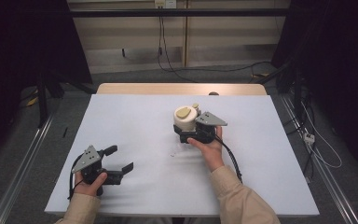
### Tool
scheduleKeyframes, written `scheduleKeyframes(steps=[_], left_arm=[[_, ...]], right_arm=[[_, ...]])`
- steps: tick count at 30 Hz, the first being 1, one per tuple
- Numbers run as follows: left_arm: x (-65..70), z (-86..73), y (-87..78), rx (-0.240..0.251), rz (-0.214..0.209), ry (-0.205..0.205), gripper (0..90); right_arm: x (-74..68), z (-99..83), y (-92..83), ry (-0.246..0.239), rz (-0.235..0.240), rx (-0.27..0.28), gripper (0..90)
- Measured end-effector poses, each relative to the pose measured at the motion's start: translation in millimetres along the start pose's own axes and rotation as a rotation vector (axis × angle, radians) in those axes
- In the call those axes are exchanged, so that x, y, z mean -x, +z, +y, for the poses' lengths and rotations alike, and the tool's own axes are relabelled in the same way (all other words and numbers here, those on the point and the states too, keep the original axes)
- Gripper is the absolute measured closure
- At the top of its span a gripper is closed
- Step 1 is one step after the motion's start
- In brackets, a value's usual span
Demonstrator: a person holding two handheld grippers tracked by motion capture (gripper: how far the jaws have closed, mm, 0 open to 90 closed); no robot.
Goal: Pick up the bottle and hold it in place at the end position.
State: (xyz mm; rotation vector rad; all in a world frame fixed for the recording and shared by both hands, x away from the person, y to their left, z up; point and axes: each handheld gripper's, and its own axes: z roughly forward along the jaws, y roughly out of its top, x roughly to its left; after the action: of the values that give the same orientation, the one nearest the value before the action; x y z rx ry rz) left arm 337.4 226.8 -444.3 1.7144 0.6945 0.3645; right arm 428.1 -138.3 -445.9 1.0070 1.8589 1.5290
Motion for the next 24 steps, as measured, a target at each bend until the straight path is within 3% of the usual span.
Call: scheduleKeyframes(steps=[24], left_arm=[[0.0, -1.0, -0.1, -0.003, 0.003, -0.003, 3.3]], right_arm=[[-1.0, -3.8, 5.5, -0.003, -0.003, -0.013, 7.1]])
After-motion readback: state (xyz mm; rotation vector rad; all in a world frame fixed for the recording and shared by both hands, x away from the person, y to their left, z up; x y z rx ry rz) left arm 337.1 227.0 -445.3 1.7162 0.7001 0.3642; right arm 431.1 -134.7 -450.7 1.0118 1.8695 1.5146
